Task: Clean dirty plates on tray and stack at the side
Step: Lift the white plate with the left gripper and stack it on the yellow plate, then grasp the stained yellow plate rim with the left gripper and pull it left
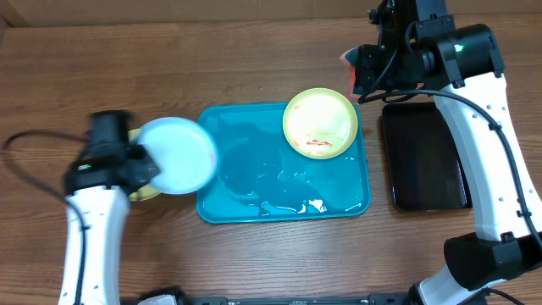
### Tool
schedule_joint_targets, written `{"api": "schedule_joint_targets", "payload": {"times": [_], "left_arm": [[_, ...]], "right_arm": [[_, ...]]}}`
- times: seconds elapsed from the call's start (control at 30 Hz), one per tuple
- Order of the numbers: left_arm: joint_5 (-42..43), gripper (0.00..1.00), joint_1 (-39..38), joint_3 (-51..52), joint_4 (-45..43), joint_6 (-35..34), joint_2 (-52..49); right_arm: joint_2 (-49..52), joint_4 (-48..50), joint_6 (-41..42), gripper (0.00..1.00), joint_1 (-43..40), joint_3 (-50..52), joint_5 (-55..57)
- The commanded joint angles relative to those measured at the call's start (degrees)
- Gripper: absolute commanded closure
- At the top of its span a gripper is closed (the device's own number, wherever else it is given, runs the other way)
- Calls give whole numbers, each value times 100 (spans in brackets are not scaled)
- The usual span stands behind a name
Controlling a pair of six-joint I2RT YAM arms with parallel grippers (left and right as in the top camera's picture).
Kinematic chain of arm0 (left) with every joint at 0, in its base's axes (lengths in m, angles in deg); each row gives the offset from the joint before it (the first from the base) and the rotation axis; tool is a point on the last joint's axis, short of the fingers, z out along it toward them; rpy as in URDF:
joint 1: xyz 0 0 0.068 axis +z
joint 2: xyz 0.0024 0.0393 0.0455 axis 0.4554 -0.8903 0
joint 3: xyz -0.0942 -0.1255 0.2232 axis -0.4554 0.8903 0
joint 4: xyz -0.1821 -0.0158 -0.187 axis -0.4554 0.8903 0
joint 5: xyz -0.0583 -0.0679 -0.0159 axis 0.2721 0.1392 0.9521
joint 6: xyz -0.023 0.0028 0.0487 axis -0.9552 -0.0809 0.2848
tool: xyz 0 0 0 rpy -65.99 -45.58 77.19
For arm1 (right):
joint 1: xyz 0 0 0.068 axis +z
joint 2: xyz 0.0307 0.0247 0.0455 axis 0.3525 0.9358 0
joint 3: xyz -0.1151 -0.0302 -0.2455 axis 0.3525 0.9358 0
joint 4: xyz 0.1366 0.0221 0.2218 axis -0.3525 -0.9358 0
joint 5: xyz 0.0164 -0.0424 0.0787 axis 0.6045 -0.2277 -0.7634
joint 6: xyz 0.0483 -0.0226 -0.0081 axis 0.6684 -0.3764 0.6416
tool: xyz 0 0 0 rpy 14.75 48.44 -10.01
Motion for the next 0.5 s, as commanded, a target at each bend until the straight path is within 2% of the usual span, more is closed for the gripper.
{"api": "schedule_joint_targets", "payload": {"times": [0.0,0.17,0.47], "left_arm": [[796,96,1036,-153,-20,610,-256],[1244,96,2124,-153,-269,772,-1130],[1589,96,2378,-153,-901,730,-2065]], "right_arm": [[-101,31,-2,96,-22,-109,-33],[-101,28,0,96,-22,-109,-35],[-101,26,2,96,-22,-109,-50]]}}
